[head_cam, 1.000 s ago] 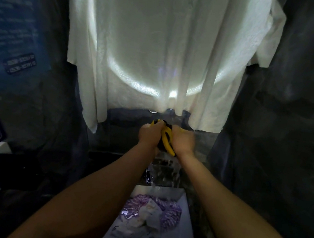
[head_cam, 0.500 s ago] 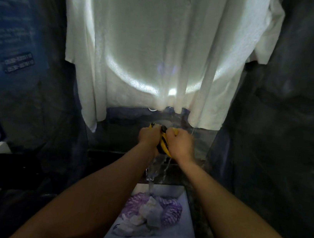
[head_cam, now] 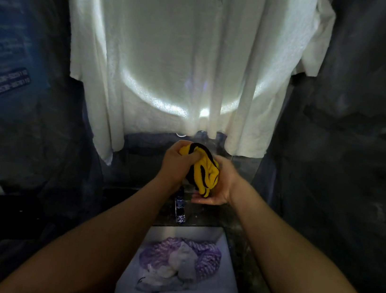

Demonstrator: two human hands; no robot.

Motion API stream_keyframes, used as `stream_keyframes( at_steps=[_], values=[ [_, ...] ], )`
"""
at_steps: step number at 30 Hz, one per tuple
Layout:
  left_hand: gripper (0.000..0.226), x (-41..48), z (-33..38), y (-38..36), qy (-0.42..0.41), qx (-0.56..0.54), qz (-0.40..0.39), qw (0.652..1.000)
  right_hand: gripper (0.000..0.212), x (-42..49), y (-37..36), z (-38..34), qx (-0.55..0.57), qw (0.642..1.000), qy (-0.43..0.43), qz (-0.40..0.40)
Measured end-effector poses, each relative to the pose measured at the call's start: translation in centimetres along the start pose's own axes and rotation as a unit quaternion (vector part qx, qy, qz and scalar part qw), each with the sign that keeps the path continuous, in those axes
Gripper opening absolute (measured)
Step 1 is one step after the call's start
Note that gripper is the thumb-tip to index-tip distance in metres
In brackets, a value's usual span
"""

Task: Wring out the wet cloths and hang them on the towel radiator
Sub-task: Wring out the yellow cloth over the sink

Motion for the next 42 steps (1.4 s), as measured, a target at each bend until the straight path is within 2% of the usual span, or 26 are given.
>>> stream_keyframes(
  at_steps=[4,6,10,14,16,18,19,20,21,22,24,25,26,28,29,32,35,36,39,42],
  values=[
    [0.026,-0.3,-0.9,-0.1,0.031,-0.025,-0.017,0.999,0.064,0.4,-0.2,0.9,0.008,0.999,-0.022,-0.045],
    [0.037,-0.4,-1.3,-0.1,0.049,-0.051,-0.023,0.997,0.064,1.4,0.6,1.0,0.038,0.999,-0.018,-0.018],
    [0.055,-0.4,-1.6,-0.2,0.074,-0.067,0.001,0.995,0.047,2.5,1.2,0.9,0.043,0.998,0.027,0.043],
    [0.033,-0.4,-2.8,0.1,0.155,-0.097,0.089,0.979,0.049,3.3,0.3,-0.2,0.031,0.987,0.143,0.073],
    [0.029,-0.1,-3.3,0.2,0.184,-0.100,0.106,0.972,0.044,2.7,0.0,-1.3,-0.065,0.962,0.239,0.116],
    [0.032,0.2,-3.7,0.1,0.210,-0.103,0.103,0.967,0.031,0.9,-0.3,-2.8,-0.240,0.897,0.326,0.179],
    [0.038,0.3,-4.1,0.0,0.223,-0.107,0.101,0.964,0.028,0.8,-0.2,-3.1,-0.289,0.863,0.360,0.208],
    [0.041,0.4,-4.3,0.0,0.234,-0.118,0.104,0.960,0.023,0.6,-0.1,-3.6,-0.282,0.843,0.401,0.223],
    [0.039,0.3,-4.4,-0.1,0.243,-0.127,0.107,0.956,0.015,0.8,-0.3,-3.7,-0.288,0.845,0.396,0.214],
    [0.035,0.3,-4.4,-0.2,0.252,-0.136,0.110,0.952,0.005,1.3,-0.4,-3.8,-0.346,0.835,0.364,0.227],
    [0.033,0.3,-4.4,-0.3,0.263,-0.148,0.111,0.947,0.019,1.4,0.1,-4.0,-0.374,0.798,0.406,0.243],
    [0.031,0.3,-4.4,-0.4,0.268,-0.153,0.112,0.945,0.019,1.5,-0.1,-3.6,-0.370,0.815,0.387,0.221],
    [0.029,0.2,-4.4,-0.4,0.277,-0.150,0.111,0.943,0.019,1.1,-1.2,-3.1,-0.397,0.818,0.375,0.182],
    [0.026,0.0,-4.5,-0.3,0.295,-0.138,0.105,0.940,0.034,0.2,-1.0,-3.7,-0.389,0.795,0.419,0.202],
    [0.028,0.0,-4.6,-0.2,0.302,-0.129,0.101,0.939,0.037,0.2,-1.0,-3.6,-0.394,0.803,0.403,0.193],
    [0.039,0.5,-4.9,0.2,0.314,-0.061,0.081,0.944,0.037,-0.6,-2.0,-3.2,-0.477,0.763,0.396,0.181],
    [0.047,0.8,-5.1,0.3,0.326,-0.006,0.046,0.944,0.037,-0.6,-2.7,-3.2,-0.519,0.740,0.391,0.172],
    [0.045,0.8,-5.1,0.4,0.325,0.003,0.039,0.945,0.037,-0.6,-2.7,-3.3,-0.523,0.731,0.399,0.182],
    [0.036,0.4,-5.3,0.3,0.325,0.011,0.029,0.945,0.044,-0.6,-2.6,-3.6,-0.496,0.736,0.421,0.190],
    [0.020,0.0,-5.5,-0.2,0.318,-0.044,0.026,0.947,0.044,-0.4,-2.5,-3.6,-0.525,0.708,0.435,0.183]
  ],
)
Point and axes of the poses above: each hand's wrist, its own x-axis towards the middle knuckle, its own y-axis out of the back of the hand, z = x × y, the point moved 7 cm from there along x, towards the middle knuckle, and after that the axes turned 12 degrees about x, right-handed, at the moved point
